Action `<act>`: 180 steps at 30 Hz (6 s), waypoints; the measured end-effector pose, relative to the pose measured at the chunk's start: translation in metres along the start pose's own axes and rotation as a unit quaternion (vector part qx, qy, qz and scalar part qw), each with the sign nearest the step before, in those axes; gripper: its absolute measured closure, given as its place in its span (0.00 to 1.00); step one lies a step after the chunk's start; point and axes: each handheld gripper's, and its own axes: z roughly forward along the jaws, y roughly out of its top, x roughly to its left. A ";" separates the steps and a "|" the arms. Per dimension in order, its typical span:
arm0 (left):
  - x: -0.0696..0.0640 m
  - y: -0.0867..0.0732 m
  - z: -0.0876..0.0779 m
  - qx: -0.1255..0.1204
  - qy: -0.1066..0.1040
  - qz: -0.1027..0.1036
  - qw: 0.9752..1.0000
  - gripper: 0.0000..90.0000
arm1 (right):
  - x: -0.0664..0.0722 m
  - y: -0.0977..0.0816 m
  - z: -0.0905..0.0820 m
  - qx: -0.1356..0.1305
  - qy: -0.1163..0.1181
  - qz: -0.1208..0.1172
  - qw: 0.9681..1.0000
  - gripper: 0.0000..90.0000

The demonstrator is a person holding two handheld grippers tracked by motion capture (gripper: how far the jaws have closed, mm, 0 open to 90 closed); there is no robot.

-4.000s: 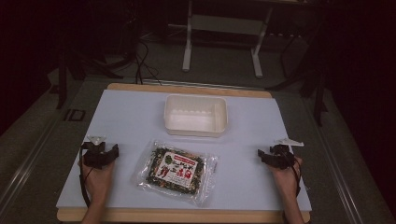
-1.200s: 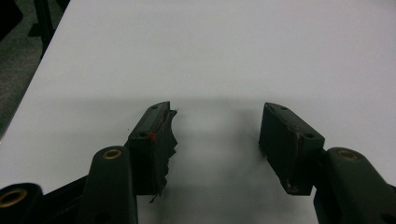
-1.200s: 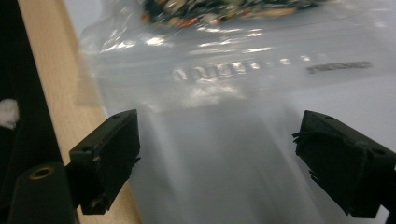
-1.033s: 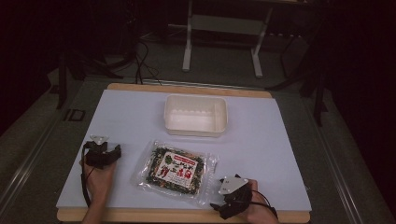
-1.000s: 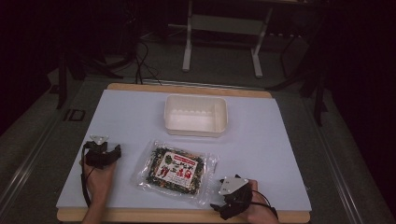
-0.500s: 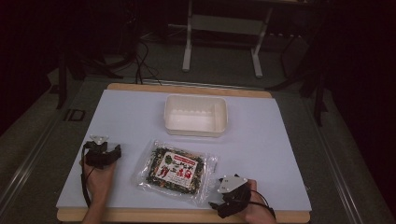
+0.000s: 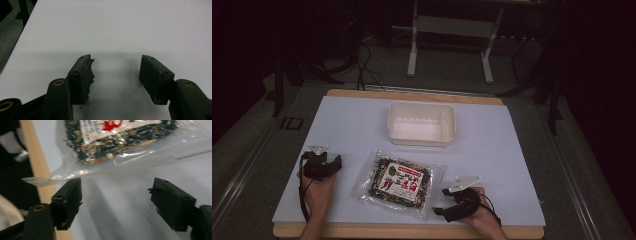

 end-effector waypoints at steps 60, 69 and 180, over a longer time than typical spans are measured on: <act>-0.001 -0.001 0.000 0.000 0.003 0.003 1.000 0.48 | -0.059 0.038 0.042 -0.056 0.052 0.222 0.972 0.77; -0.001 -0.001 0.000 0.000 0.002 0.002 1.000 0.48 | -0.061 0.048 0.046 -0.036 0.042 0.235 0.970 0.93; -0.005 0.001 -0.001 -0.030 -0.023 0.042 0.998 0.30 | -0.081 0.232 -0.142 -0.069 -0.058 -0.041 0.995 1.00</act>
